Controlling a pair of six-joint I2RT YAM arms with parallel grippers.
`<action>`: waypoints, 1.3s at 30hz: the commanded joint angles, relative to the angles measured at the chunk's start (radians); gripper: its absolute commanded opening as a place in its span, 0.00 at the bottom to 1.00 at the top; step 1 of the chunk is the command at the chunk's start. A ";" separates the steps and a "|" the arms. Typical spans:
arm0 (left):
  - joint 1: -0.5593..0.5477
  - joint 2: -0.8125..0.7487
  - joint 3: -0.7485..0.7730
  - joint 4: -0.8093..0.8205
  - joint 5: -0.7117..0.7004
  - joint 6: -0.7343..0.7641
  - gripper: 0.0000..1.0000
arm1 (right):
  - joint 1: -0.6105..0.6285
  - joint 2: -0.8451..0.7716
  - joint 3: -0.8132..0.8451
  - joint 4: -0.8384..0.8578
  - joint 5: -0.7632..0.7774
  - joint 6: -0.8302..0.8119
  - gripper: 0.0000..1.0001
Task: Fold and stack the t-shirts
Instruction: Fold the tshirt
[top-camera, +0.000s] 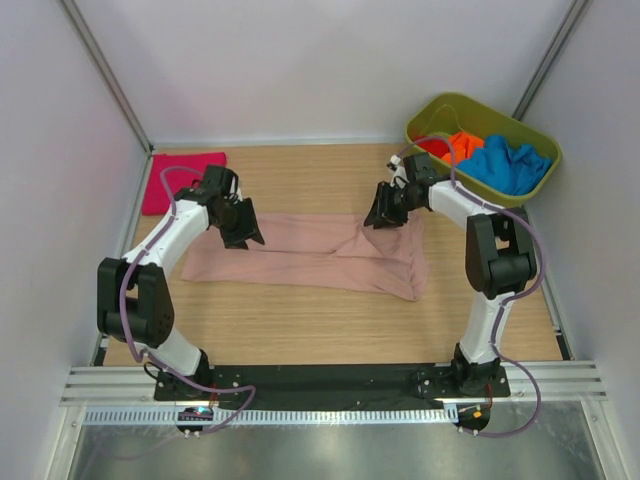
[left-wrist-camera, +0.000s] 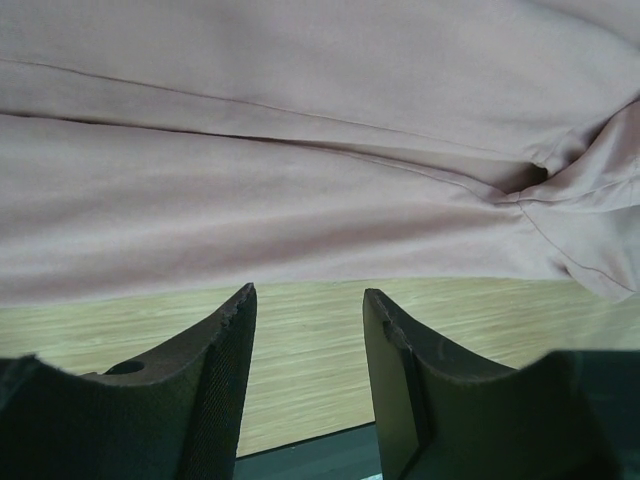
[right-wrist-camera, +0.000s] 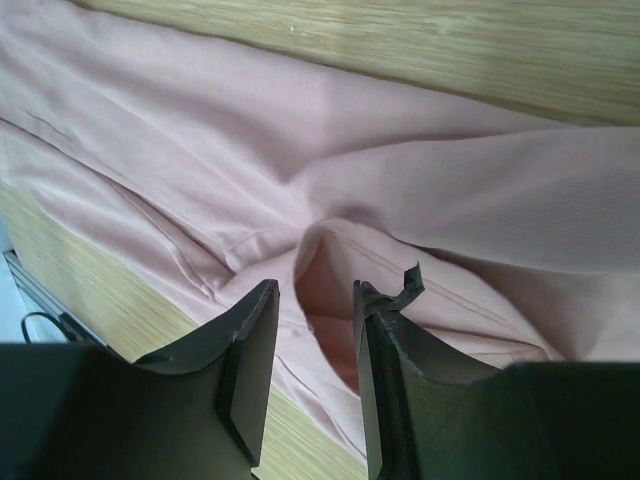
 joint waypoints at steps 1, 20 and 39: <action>-0.003 -0.030 0.013 0.027 0.050 0.029 0.49 | -0.001 -0.047 0.003 -0.025 -0.057 -0.086 0.43; -0.003 -0.006 0.027 0.021 0.093 0.039 0.49 | 0.005 -0.038 -0.058 -0.008 -0.129 -0.072 0.38; -0.003 0.001 0.036 0.007 0.074 0.036 0.49 | 0.016 -0.067 -0.078 0.002 -0.167 -0.112 0.01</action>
